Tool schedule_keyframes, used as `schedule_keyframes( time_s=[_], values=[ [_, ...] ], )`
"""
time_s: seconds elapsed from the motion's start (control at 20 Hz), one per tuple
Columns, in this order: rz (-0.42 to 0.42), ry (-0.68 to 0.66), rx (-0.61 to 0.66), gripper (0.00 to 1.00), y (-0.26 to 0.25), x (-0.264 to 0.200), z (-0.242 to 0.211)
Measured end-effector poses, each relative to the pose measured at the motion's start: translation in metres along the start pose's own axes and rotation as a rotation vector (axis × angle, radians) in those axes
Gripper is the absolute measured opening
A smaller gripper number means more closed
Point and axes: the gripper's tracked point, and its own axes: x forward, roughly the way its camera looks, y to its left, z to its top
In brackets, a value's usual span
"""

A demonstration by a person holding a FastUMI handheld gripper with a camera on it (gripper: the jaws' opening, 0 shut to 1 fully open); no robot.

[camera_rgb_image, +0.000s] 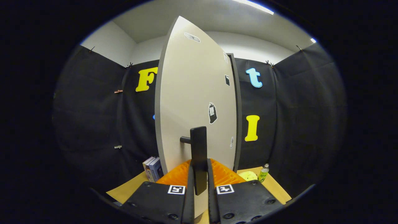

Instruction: Open the shoe cabinet door, grab the shoes and put them into the shoe cabinet, then close the shoe cabinet door.

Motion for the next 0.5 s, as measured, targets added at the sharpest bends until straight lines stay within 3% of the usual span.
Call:
schedule_keyframes(
  time_s=[0.5],
  values=[
    [-0.157, 0.002, -0.001, 0.16, -0.042, -0.011, 0.003]
  ],
)
